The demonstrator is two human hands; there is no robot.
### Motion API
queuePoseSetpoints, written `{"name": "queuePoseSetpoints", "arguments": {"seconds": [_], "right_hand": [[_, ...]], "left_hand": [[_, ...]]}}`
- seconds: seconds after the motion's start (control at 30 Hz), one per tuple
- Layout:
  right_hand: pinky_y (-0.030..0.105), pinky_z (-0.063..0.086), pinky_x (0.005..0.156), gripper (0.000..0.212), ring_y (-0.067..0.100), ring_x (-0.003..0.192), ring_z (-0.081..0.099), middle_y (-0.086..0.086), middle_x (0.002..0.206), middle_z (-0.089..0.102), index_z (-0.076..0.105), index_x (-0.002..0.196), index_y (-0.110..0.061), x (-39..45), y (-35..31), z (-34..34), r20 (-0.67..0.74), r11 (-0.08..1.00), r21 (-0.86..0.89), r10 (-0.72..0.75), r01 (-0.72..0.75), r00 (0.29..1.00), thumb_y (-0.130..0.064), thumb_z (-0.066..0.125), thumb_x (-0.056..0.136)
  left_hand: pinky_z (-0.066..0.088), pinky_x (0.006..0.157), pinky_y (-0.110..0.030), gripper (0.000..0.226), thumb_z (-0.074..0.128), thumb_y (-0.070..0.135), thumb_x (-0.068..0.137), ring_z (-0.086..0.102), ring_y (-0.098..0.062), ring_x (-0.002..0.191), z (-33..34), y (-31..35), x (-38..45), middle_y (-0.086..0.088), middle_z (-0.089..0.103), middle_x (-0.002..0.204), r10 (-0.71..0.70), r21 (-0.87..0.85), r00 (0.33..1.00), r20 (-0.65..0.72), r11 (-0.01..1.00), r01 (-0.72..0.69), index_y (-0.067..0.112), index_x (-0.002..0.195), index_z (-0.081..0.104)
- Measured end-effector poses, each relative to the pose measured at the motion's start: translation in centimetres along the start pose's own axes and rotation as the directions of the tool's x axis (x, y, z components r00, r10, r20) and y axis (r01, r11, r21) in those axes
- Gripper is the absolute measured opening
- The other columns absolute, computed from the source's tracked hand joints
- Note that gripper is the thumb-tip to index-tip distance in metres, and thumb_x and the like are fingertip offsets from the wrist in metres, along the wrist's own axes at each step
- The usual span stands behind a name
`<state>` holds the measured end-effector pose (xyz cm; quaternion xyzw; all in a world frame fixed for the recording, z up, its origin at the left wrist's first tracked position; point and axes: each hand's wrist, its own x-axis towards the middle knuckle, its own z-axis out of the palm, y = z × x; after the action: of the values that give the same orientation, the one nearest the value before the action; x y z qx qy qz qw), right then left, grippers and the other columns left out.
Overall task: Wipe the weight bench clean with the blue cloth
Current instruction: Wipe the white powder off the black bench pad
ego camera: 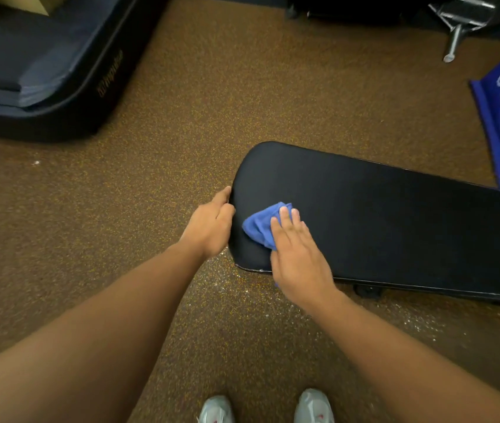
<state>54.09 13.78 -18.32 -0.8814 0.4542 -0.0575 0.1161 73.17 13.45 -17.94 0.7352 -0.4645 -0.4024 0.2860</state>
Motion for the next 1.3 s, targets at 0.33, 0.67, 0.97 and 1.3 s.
{"name": "queuePoseSetpoints", "arguments": {"seconds": [0.33, 0.67, 0.97, 1.3], "right_hand": [[0.046, 0.025, 0.113, 0.056, 0.036, 0.140, 0.029, 0.020, 0.149, 0.036, 0.036, 0.139, 0.000, -4.0, 0.0, 1.1, 0.134, 0.900, -0.156, -0.389, 0.408, 0.911, -0.015, 0.041, 0.085], [0.044, 0.007, 0.117, 0.057, 0.039, 0.145, 0.006, 0.023, 0.155, 0.015, 0.027, 0.145, 0.003, 2.9, -3.3, 1.0, 0.011, 0.996, 0.022, 0.082, -0.082, 0.997, -0.014, 0.030, 0.091], [0.044, 0.031, 0.110, 0.056, 0.041, 0.131, 0.042, 0.024, 0.139, 0.046, 0.050, 0.130, 0.006, -0.6, 2.9, -1.1, 0.147, 0.934, -0.034, -0.348, 0.356, 0.926, -0.014, 0.040, 0.078], [0.043, 0.008, 0.118, 0.057, 0.034, 0.146, 0.002, 0.021, 0.157, 0.009, 0.022, 0.146, 0.001, 10.6, -2.9, -0.1, -0.001, 0.984, 0.061, 0.166, -0.166, 0.986, -0.009, 0.039, 0.092]], "left_hand": [[0.027, 0.112, -0.034, 0.072, 0.029, 0.037, 0.077, 0.038, -0.018, 0.136, -0.5, 0.5, 0.1, -0.003, 0.040, 0.149, -0.032, -0.030, 0.999, 0.021, 0.999, 0.032, 0.016, 0.145, 0.035], [0.029, 0.110, -0.032, 0.071, 0.028, 0.037, 0.078, 0.039, -0.020, 0.134, -0.8, 0.2, 0.6, -0.004, 0.042, 0.148, -0.032, -0.014, 0.999, 0.029, 0.999, 0.033, 0.018, 0.146, 0.034], [0.031, 0.109, -0.034, 0.066, 0.032, 0.037, 0.077, 0.046, -0.018, 0.129, -0.7, 0.4, 0.6, -0.001, 0.052, 0.140, -0.044, -0.102, 0.999, -0.020, 0.994, 0.042, 0.019, 0.140, 0.043], [0.035, 0.100, -0.030, 0.052, 0.034, 0.029, 0.088, 0.050, -0.019, 0.123, -1.6, -0.4, 1.0, -0.003, 0.056, 0.134, -0.011, -0.131, 1.000, 0.029, 0.991, 0.015, 0.019, 0.138, 0.044]]}}
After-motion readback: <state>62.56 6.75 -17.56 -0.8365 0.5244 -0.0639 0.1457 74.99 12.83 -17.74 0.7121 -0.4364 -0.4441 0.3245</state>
